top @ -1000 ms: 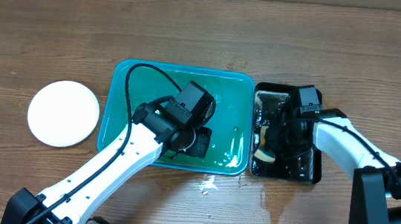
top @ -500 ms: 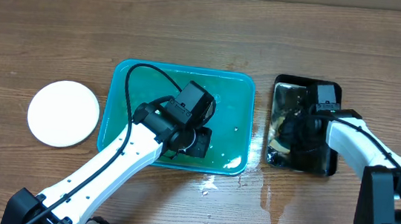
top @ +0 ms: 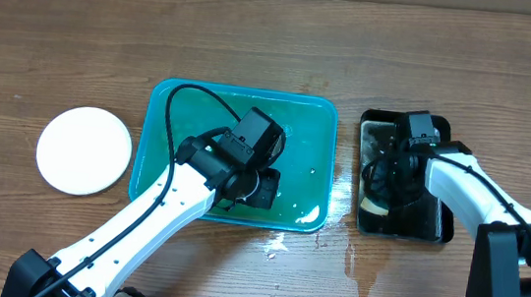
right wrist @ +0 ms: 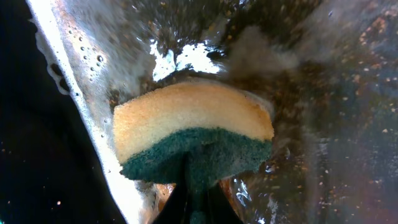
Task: Clean dirty plates on tray and stack at the side
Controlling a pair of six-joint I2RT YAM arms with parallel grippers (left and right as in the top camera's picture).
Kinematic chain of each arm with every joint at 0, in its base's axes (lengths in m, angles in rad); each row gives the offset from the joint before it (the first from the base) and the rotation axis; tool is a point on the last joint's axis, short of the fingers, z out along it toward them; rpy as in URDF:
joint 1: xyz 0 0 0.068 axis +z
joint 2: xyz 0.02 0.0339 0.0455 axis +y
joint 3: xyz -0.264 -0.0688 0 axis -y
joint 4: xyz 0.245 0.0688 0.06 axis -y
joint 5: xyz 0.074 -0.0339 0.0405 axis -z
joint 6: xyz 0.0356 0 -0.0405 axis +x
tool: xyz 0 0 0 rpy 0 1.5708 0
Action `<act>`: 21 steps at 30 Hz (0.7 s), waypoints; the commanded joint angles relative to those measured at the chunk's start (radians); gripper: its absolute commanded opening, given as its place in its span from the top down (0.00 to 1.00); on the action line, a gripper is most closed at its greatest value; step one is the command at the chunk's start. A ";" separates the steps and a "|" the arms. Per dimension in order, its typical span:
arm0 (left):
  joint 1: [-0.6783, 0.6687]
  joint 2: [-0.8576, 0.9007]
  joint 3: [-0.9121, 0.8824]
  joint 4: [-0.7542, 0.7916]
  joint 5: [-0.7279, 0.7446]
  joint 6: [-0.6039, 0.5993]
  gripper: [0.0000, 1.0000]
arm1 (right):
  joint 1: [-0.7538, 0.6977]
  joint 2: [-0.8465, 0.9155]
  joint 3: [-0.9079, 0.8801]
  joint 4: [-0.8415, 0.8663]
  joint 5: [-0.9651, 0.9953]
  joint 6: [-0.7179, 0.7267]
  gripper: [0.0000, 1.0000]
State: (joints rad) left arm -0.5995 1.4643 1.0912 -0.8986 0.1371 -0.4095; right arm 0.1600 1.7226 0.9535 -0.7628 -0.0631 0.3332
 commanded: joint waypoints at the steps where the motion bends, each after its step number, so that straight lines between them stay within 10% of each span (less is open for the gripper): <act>1: 0.005 -0.018 0.019 0.002 -0.011 0.002 0.96 | -0.011 0.019 0.033 -0.003 0.035 -0.041 0.96; 21: 0.005 -0.018 0.019 0.001 -0.014 0.002 0.96 | 0.125 0.007 0.057 -0.007 -0.053 -0.234 0.96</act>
State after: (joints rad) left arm -0.5995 1.4643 1.0912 -0.8986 0.1368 -0.4099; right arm 0.2848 1.7264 0.9810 -0.7761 -0.1555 0.0914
